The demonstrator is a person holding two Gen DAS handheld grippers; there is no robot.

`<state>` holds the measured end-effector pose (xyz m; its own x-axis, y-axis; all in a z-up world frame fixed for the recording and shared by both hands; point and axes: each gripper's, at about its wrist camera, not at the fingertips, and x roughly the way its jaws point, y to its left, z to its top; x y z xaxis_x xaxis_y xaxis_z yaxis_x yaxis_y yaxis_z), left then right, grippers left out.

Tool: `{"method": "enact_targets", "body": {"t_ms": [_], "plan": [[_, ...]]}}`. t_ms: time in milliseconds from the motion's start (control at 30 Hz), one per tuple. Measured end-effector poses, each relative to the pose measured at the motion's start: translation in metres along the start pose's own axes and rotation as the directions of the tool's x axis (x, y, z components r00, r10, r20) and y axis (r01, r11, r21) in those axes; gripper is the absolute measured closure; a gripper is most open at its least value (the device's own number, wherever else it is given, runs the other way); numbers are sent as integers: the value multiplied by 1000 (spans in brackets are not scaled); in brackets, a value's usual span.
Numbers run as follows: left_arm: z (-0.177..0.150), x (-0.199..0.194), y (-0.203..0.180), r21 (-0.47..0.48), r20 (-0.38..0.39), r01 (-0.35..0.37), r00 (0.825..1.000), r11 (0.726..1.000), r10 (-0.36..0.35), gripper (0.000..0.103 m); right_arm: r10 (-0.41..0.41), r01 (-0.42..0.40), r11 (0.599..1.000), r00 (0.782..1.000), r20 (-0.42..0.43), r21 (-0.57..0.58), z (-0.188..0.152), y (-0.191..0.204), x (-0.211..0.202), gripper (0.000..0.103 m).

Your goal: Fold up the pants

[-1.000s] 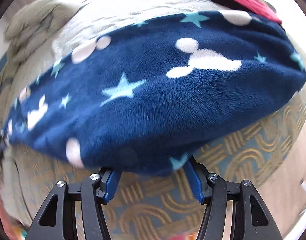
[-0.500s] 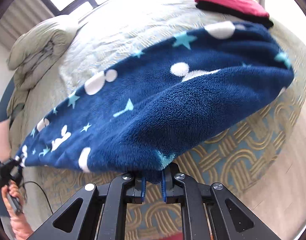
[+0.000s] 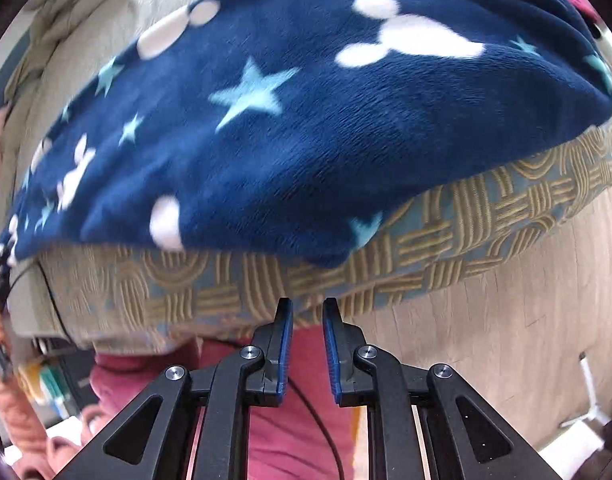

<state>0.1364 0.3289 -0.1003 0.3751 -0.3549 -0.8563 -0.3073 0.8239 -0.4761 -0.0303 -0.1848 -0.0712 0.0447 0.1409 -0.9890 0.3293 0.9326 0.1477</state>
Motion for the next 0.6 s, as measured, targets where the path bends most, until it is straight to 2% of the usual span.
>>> {"method": "enact_targets", "body": {"t_ms": [133, 200, 333, 433, 533, 600], "plan": [[-1, 3, -14, 48, 29, -52, 998, 997, 51, 82, 49, -30, 984, 993, 107, -177, 4, 33, -36, 86], [4, 6, -22, 71, 37, -75, 997, 995, 72, 78, 119, -71, 959, 980, 162, -274, 15, 59, -55, 74], [6, 12, -17, 29, 23, -64, 998, 998, 63, 68, 218, -105, 905, 946, 238, -412, 65, 127, -60, 72], [7, 16, -2, -28, 6, -29, 1000, 999, 29, 62, 272, -158, 874, 942, 195, -459, 104, 174, -34, 72], [8, 21, 8, -69, -3, 10, 1000, 998, -10, 60, 317, -236, 840, 944, 88, -489, 145, 214, 6, 72], [11, 22, 10, -67, 0, 29, 1000, 997, -29, 60, 278, -227, 842, 960, 33, -489, 172, 236, 35, 72]]}}
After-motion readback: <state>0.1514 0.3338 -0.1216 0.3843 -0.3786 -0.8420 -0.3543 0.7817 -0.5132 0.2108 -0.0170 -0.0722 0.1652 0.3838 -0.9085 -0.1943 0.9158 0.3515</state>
